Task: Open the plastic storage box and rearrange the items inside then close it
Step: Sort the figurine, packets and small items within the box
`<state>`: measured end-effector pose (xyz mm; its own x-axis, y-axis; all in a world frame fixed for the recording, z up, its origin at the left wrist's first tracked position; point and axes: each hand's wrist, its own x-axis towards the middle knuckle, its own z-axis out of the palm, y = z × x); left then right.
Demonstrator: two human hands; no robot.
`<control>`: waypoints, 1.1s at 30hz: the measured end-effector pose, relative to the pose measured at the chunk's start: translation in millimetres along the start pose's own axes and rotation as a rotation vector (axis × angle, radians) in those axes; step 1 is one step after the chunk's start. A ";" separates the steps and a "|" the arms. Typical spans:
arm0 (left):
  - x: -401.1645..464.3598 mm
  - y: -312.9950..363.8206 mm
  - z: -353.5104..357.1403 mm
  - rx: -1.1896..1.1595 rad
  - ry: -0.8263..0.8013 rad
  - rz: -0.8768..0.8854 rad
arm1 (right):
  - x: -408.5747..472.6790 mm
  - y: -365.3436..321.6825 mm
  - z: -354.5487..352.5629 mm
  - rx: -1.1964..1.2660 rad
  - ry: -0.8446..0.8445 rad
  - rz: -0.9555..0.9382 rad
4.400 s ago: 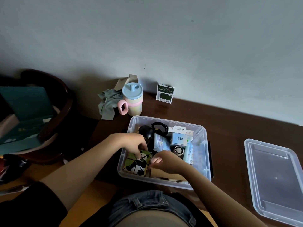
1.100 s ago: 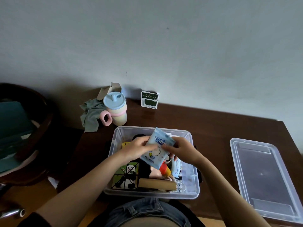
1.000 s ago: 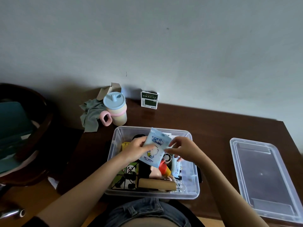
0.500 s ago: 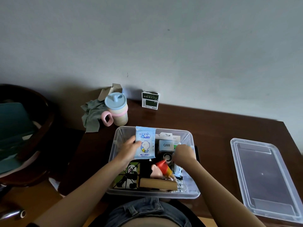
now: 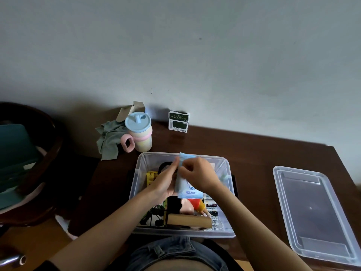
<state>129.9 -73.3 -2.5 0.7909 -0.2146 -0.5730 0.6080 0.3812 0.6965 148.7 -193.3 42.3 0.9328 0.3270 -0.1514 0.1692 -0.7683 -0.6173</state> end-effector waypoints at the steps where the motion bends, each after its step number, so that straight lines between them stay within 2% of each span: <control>1: 0.2 -0.4 0.1 -0.017 -0.018 0.029 | 0.2 0.0 2.3 0.063 -0.010 -0.019; 4: -1.9 -2.5 -7.7 -0.066 -0.030 0.142 | -0.8 3.5 5.1 0.368 0.012 -0.038; 6: -4.8 -4.0 -16.5 -0.054 -0.038 0.152 | -2.7 8.4 5.3 0.527 0.097 -0.007; 8: -7.5 -3.9 -22.7 0.035 -0.032 0.139 | -4.6 16.7 5.5 0.460 0.230 -0.010; 10: -9.7 -4.4 -27.5 0.099 -0.005 0.133 | -5.1 25.3 5.2 0.286 0.279 -0.056; 15: -14.7 -9.2 -30.6 0.247 0.014 0.216 | -5.5 30.7 10.5 0.187 0.095 -0.159; 21: -22.9 -9.7 -31.3 0.347 0.005 0.214 | 0.8 26.2 18.5 0.231 0.096 -0.081; 30: -32.2 -15.2 -23.3 0.275 0.013 0.127 | 5.7 27.0 18.4 0.300 0.095 -0.029; 33: -34.2 -14.5 -19.6 0.299 0.121 0.165 | 8.1 25.5 18.8 0.369 0.051 -0.013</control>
<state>92.7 -53.9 -1.4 0.8770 -0.0573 -0.4771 0.4805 0.1179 0.8690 154.6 -199.9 10.8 0.9477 0.3001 -0.1087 0.0634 -0.5109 -0.8573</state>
